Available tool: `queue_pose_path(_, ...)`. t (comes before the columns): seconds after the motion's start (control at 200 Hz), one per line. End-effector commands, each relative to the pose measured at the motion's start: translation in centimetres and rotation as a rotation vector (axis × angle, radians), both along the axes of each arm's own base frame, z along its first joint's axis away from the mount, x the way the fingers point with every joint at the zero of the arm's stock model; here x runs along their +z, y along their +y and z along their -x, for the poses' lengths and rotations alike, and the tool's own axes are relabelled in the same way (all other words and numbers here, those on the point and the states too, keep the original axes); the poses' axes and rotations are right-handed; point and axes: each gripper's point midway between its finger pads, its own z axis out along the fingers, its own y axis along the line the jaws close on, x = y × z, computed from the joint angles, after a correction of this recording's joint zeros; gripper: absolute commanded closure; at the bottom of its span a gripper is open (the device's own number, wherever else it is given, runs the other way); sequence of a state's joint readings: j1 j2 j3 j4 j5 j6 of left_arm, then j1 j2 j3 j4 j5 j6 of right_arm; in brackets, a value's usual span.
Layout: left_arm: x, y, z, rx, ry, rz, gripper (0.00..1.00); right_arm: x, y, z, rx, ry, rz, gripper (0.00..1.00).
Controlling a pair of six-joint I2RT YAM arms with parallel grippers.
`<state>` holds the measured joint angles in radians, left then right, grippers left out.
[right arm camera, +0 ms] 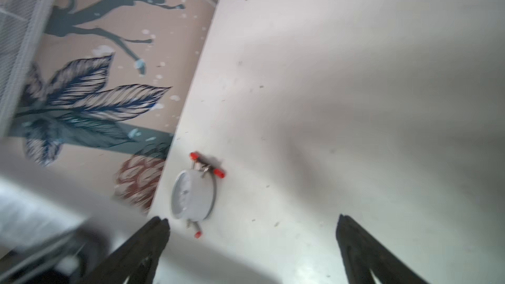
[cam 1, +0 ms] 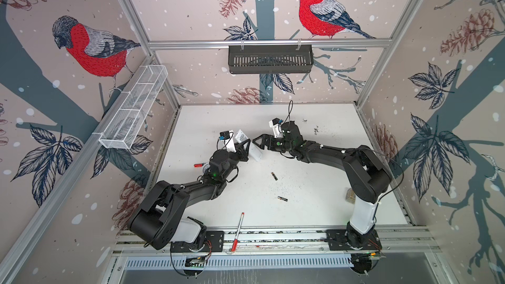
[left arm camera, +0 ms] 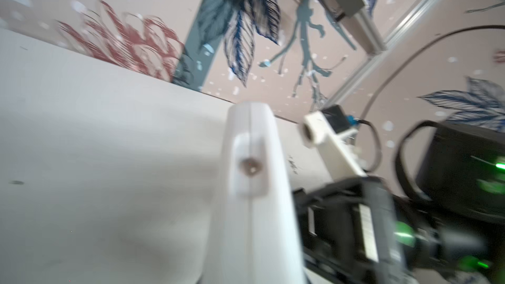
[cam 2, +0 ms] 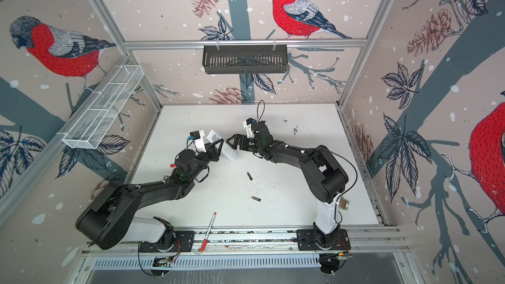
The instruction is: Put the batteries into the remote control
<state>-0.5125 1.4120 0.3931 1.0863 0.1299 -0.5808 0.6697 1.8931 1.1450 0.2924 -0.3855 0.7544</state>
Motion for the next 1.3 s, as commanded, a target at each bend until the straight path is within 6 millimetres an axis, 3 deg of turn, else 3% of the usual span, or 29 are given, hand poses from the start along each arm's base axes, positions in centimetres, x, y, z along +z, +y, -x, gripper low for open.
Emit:
queue_pose_path(0.0, 6.3, -0.9, 2.2, -0.076, -0.296, 0.120, 1.00, -3.0, -0.5, 0.8, 0.018, 0.039, 0.115, 0.00)
queue_pose_path(0.165, 4.8, -0.7, 2.1, -0.031, -0.309, 0.121, 1.00, -3.3, 0.3, 1.2, 0.046, 0.046, 0.104, 0.00)
queue_pose_path(0.48, 2.0, 1.2, 0.4, 0.151, -0.252, 0.036, 1.00, -1.8, -1.5, 0.8, -0.005, 0.024, 0.071, 0.00)
queue_pose_path(0.896, 0.9, 1.7, -0.6, 0.202, -0.216, 0.028, 1.00, 2.1, -1.1, 1.3, 0.019, -0.031, -0.035, 0.00)
queue_pose_path(1.296, 1.9, 2.2, -0.9, 0.219, -0.220, 0.109, 1.00, 1.5, 0.8, 2.5, 0.084, -0.003, -0.088, 0.01)
